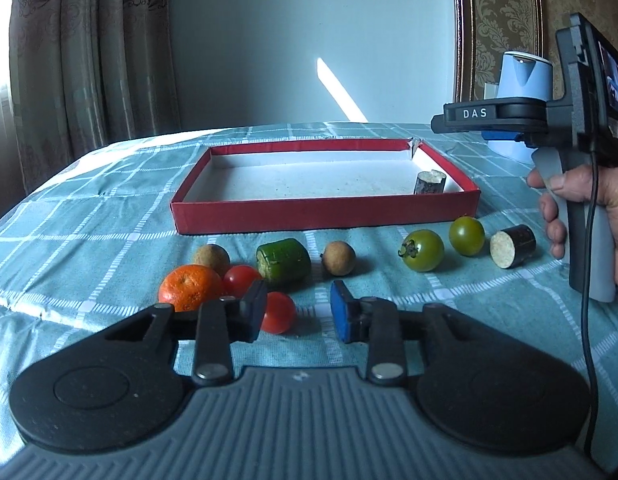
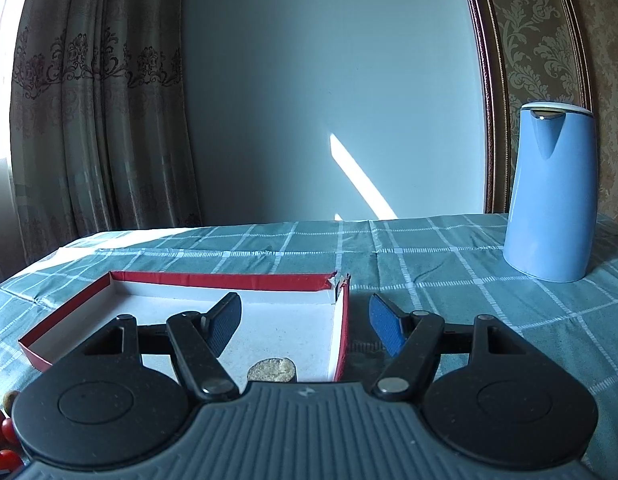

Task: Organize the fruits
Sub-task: 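Grasp a red cherry tomato with the left gripper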

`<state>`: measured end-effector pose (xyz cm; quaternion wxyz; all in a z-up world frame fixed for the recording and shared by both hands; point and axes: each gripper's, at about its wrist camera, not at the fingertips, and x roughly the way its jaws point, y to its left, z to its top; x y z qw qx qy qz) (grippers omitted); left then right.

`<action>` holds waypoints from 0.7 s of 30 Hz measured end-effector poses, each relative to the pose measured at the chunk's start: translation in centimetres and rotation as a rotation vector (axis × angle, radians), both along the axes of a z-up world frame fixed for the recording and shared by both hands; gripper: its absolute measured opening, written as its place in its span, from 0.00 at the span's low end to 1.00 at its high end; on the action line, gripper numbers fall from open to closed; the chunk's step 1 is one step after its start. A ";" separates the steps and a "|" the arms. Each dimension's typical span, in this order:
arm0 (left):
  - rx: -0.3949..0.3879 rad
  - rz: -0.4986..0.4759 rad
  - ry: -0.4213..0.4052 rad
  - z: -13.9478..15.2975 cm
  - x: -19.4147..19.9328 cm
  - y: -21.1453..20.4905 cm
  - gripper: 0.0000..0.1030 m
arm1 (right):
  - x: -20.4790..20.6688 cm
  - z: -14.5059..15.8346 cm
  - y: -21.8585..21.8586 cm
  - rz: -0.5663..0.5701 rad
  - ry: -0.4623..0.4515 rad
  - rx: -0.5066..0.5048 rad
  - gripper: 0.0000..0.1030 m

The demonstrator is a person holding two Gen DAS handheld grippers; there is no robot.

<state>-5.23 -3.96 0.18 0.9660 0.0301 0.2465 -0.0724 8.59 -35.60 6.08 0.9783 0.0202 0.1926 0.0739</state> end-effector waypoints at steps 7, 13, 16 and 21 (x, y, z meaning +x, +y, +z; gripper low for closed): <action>-0.007 0.026 -0.009 -0.2 -0.1 0.6 0.36 | 0.0 -0.1 0.3 0.006 0.001 -0.010 0.68; -0.008 0.007 0.086 -0.9 1.2 0.4 0.36 | -0.1 -0.1 0.3 0.004 0.002 -0.010 0.68; -0.029 0.012 0.087 -0.9 1.3 0.7 0.32 | -0.1 -0.1 0.3 0.004 -0.004 -0.007 0.68; -0.036 0.016 0.078 -0.4 0.9 0.8 0.22 | -0.2 0.0 0.3 0.008 -0.007 0.001 0.68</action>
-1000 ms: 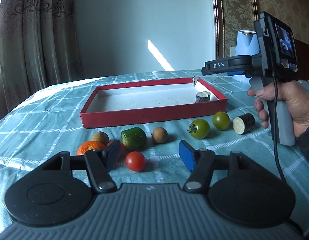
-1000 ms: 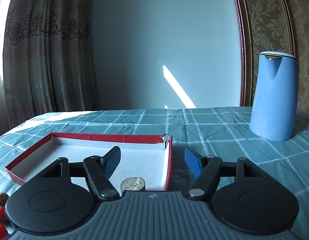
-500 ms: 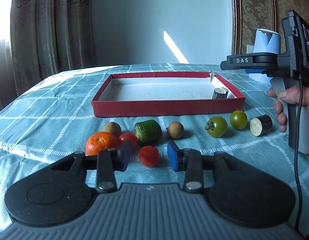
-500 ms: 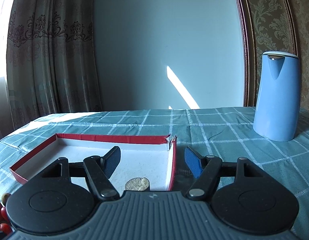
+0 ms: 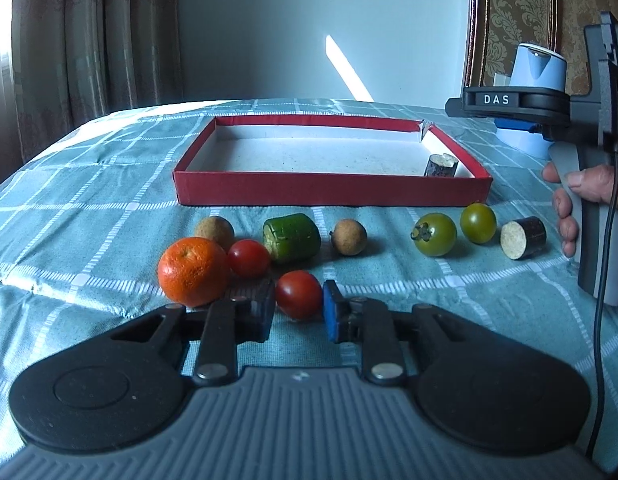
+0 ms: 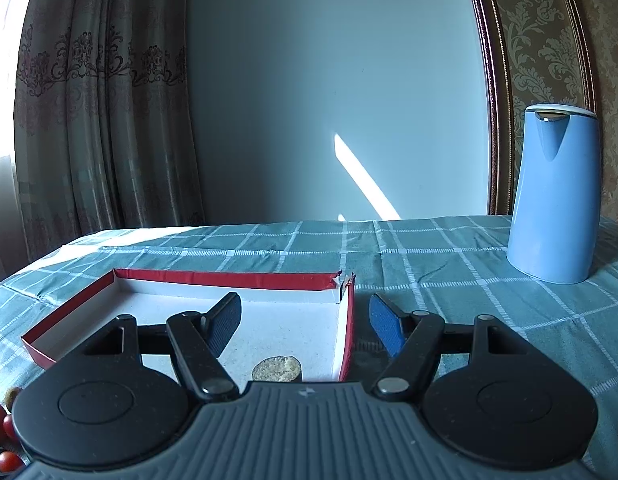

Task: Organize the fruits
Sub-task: 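Grasp a red cherry tomato with the left gripper, then lower the red cherry tomato into the tray and open the left gripper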

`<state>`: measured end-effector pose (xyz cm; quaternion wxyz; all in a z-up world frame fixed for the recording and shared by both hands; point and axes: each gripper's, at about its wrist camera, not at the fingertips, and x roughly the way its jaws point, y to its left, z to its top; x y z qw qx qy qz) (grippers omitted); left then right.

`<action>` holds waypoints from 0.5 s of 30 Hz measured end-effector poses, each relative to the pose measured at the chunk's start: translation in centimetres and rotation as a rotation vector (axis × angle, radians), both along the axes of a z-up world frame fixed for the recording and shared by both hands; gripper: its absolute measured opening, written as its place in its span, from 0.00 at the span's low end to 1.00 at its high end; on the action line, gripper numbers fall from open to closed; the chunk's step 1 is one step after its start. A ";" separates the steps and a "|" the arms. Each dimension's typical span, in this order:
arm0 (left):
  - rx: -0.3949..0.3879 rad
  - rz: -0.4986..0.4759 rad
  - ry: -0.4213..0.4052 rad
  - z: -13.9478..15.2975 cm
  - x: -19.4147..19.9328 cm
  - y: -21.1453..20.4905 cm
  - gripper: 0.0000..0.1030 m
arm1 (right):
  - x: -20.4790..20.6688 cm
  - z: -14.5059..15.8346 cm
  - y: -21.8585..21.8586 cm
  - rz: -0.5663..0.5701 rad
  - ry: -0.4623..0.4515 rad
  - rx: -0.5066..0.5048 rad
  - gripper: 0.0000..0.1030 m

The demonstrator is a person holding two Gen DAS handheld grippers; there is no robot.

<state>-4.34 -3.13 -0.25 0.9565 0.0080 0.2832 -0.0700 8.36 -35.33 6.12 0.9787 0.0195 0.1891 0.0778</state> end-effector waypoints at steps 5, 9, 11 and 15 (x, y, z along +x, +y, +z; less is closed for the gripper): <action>0.004 0.001 -0.109 3.6 0.2 0.1 0.22 | -0.3 0.3 0.0 0.007 -0.010 0.014 0.68; 0.013 0.024 -0.155 6.3 4.0 0.0 0.22 | -0.2 0.3 0.0 0.006 -0.006 0.017 0.68; -0.005 0.038 -0.124 6.7 6.9 0.1 0.22 | 0.0 0.3 0.0 0.004 -0.001 0.015 0.68; 0.037 0.099 -0.093 5.8 11.4 -0.2 0.22 | 0.1 0.2 0.0 0.007 0.003 0.012 0.68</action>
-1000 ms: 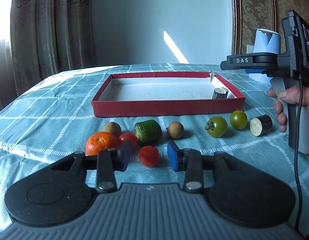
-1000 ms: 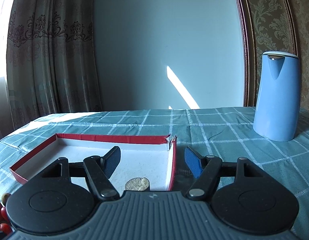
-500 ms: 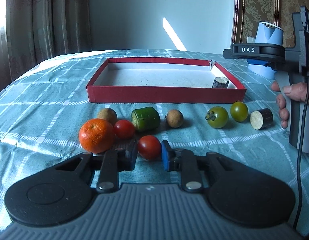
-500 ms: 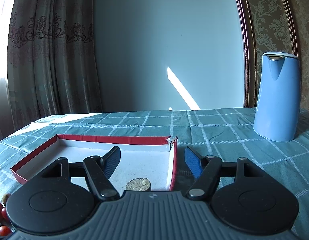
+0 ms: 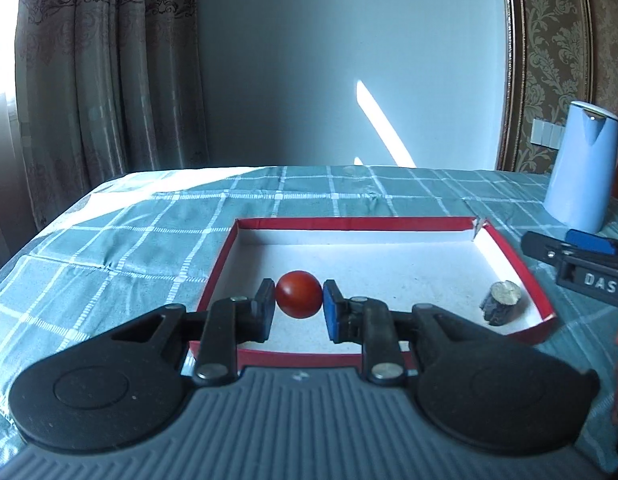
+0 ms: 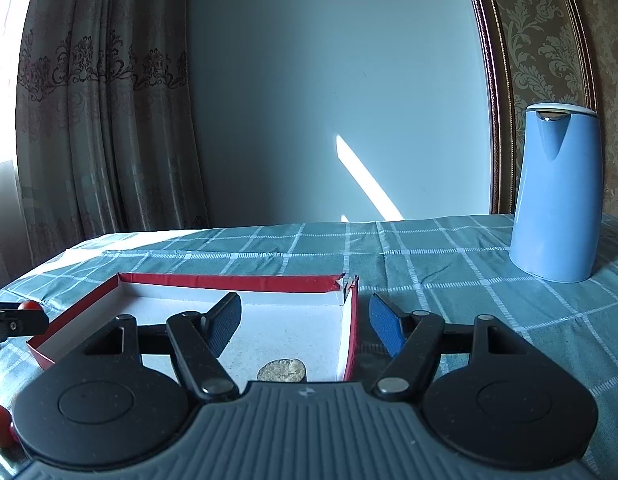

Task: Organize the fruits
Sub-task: 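Lower the red cherry tomato into the tray and open the left gripper, then grasp a green tomato with the right gripper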

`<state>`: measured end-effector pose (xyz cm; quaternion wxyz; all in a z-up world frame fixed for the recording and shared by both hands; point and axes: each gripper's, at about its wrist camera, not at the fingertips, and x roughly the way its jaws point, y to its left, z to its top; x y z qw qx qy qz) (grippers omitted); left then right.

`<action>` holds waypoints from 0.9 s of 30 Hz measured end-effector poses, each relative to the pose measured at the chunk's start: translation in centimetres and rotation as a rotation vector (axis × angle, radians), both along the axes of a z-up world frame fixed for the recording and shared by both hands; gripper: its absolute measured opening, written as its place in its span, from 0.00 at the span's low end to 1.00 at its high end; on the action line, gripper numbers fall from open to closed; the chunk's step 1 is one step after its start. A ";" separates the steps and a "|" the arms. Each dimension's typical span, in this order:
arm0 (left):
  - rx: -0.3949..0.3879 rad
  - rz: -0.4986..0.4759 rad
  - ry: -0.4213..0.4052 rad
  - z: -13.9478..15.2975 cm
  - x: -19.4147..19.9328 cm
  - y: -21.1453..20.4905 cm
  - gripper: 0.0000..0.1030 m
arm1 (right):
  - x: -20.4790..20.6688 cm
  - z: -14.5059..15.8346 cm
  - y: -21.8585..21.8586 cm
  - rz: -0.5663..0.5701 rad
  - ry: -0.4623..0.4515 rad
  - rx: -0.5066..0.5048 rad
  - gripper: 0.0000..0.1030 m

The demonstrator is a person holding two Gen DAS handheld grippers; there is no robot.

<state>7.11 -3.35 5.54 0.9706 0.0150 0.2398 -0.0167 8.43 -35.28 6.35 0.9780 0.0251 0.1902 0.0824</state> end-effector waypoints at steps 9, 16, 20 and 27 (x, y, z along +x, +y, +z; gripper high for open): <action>0.054 0.043 0.033 -3.5 2.4 0.6 0.56 | 0.0 0.1 0.1 0.023 0.003 0.006 0.68; 0.085 0.050 -0.135 -2.0 -4.0 1.2 0.92 | -0.8 0.5 -0.6 0.087 0.023 0.063 0.68; 0.040 0.043 -0.186 -2.3 -8.7 3.6 0.97 | -3.7 1.0 0.1 0.213 0.004 0.073 0.68; -0.069 0.108 -0.181 -3.9 -11.0 7.1 1.00 | -7.2 -1.9 3.2 0.316 0.087 -0.074 0.68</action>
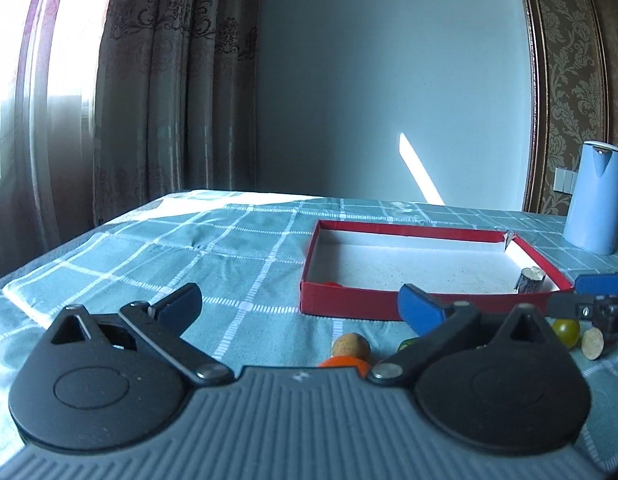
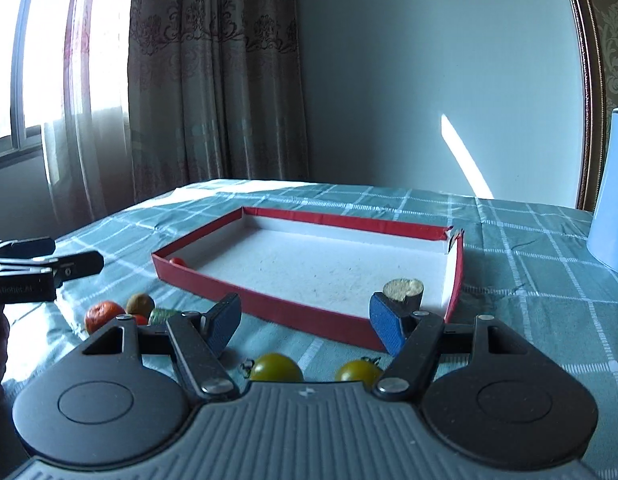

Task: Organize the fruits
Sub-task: 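Grasp a green tomato with the right gripper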

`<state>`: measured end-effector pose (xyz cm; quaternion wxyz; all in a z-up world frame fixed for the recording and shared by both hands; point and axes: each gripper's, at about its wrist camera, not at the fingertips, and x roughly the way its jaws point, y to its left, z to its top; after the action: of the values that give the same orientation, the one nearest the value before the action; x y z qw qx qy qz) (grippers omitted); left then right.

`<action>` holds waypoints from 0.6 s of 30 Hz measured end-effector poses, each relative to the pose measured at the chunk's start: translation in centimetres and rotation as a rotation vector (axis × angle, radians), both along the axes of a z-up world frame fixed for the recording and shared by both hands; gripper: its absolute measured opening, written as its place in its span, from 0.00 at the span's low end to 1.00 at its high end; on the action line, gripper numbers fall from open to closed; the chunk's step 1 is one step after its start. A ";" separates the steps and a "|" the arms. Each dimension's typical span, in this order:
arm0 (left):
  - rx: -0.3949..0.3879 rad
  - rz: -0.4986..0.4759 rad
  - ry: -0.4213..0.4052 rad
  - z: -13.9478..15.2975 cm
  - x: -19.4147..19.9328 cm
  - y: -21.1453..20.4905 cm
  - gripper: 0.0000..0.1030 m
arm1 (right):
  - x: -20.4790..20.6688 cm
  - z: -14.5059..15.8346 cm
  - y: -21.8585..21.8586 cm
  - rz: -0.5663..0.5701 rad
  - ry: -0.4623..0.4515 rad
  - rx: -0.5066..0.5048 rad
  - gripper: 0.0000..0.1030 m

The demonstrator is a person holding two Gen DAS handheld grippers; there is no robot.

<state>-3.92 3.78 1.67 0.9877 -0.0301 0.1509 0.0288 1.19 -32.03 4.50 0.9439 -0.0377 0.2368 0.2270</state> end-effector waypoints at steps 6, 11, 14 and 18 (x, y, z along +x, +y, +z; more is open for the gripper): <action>-0.087 0.015 0.045 -0.4 0.4 1.7 1.00 | -0.1 -0.9 0.9 0.015 0.044 -0.032 0.68; -0.109 0.029 0.043 -0.3 0.5 2.1 1.00 | 0.3 -1.2 1.7 0.044 0.065 -0.063 0.66; -0.104 0.045 0.060 -0.4 0.8 2.1 1.00 | 0.4 -1.3 2.5 0.056 0.062 -0.099 0.65; -0.099 0.053 0.086 -0.5 1.4 2.1 1.00 | 0.5 -1.5 3.0 0.075 0.068 -0.124 0.57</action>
<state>-2.56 5.84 1.19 0.9764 -0.0817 0.1936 0.0489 1.64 -29.02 3.04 0.9221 -0.0974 0.2806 0.2480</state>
